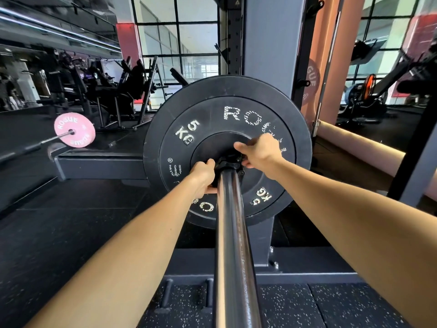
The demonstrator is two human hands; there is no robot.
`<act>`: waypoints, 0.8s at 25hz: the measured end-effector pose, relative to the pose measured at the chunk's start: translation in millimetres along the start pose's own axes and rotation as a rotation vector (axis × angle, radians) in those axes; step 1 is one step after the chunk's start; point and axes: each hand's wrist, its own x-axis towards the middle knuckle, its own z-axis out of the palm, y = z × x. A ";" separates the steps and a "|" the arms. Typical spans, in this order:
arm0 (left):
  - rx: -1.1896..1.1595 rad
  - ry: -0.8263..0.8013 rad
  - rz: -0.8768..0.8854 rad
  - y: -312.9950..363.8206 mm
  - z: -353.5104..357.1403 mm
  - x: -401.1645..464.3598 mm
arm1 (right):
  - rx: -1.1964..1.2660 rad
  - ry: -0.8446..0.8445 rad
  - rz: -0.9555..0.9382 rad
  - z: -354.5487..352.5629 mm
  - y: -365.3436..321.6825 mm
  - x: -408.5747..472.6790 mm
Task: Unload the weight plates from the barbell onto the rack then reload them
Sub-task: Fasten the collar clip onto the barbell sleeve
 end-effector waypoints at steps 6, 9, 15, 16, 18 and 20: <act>-0.022 -0.010 0.001 -0.4 -0.6 -0.7 | -0.445 0.043 -0.219 9.9 -10.4 -7.5; -0.027 -0.005 -0.006 -0.5 -0.5 -3.0 | -0.613 -0.003 -0.349 11.3 -9.9 -10.3; -0.097 -0.024 -0.022 -1.8 -2.6 -10.2 | -0.765 -0.200 -0.447 22.8 1.6 -11.9; -0.090 -0.024 -0.020 -2.3 -2.9 -11.1 | -0.721 -0.216 -0.430 22.8 2.9 -10.6; -0.070 -0.018 -0.033 -1.9 -2.5 -13.5 | -0.533 -0.211 -0.354 19.1 7.3 -9.2; -0.075 -0.042 -0.076 4.2 -2.6 -19.1 | -0.298 -0.065 -0.213 14.1 16.9 -4.7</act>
